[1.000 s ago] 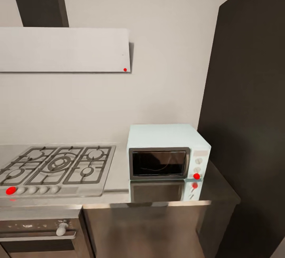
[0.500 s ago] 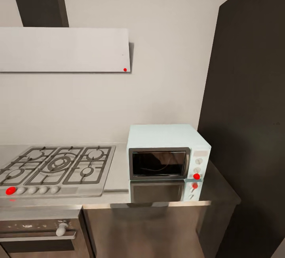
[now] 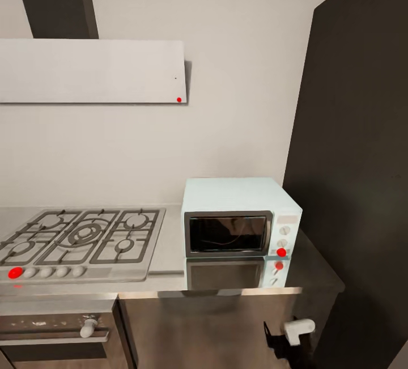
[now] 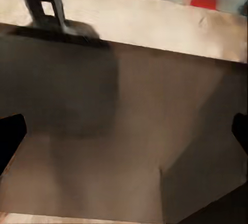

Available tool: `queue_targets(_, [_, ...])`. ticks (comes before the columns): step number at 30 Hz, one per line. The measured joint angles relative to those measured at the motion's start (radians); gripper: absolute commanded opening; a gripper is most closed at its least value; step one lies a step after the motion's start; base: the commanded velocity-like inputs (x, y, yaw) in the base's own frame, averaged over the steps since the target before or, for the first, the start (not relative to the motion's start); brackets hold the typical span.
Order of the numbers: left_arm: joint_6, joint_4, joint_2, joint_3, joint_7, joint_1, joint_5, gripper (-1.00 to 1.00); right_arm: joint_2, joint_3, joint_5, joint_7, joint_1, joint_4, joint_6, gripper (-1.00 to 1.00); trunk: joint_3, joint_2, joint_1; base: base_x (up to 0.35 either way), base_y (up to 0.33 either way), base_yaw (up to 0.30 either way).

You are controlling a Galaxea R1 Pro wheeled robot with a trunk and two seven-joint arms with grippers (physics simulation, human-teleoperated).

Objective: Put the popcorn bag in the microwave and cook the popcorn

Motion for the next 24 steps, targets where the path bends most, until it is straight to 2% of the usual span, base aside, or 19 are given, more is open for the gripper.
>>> queue_targets(1, [0.0, 0.0, -0.001, 0.0, 0.0, 0.0, 0.0, 1.0, 0.001, 0.008, 0.0, 0.0, 0.0, -0.061, 0.001, 1.0, 0.0, 0.0, 0.0, 0.0, 0.0, 0.0])
queue_targets(5, [0.0, 0.0, -0.002, 0.0, 0.0, 0.0, 0.0, 1.0, 0.002, 0.02, -0.004, 0.0, 0.0, -0.174, 0.006, 1.0, 0.0, 0.0, 0.0, 0.0, 0.0, 0.0])
queue_targets(6, [0.0, 0.0, -0.002, 0.0, 0.0, 0.0, 0.0, 1.0, 0.002, 0.024, -0.019, 0.0, -0.001, -0.207, 0.007, 1.0, 0.0, 0.0, 0.0, 0.0, 0.0, 0.0])
queue_targets(10, [0.0, -0.001, -0.002, 0.0, 0.0, 0.0, 0.0, 1.0, 0.002, 0.028, -0.098, 0.0, -0.001, -0.256, 0.01, 1.0, 0.0, 0.0, 0.0, 0.0, 0.0, 0.0])
queue_targets(15, [0.0, 0.0, -0.002, 0.0, 0.0, 0.0, 0.0, 1.0, 0.002, 0.03, -0.114, 0.0, 0.0, -0.299, 0.026, 1.0, 0.0, 0.0, 0.0, 0.0, 0.0, 0.0])
queue_targets(17, [0.0, -0.001, -0.002, 0.0, 0.0, 0.0, 0.0, 1.0, 0.002, 0.034, -0.115, 0.0, 0.0, -0.324, 0.051, 1.0, 0.0, 0.0, 0.0, 0.0, 0.0, 0.0])
queue_targets(20, [0.0, -0.001, -0.002, 0.0, 0.0, 0.0, 0.0, 1.0, 0.002, 0.038, -0.118, 0.001, -0.001, -0.393, 0.162, 1.0, 0.0, 0.0, 0.0, 0.0, 0.0, 0.0])
queue_targets(24, [0.0, -0.001, -0.002, 0.0, 0.0, 0.0, 0.0, 1.0, 0.002, 0.038, -0.119, 0.001, -0.005, -0.433, 0.263, 1.0, 0.0, 0.0, 0.0, 0.0, 0.0, 0.0])
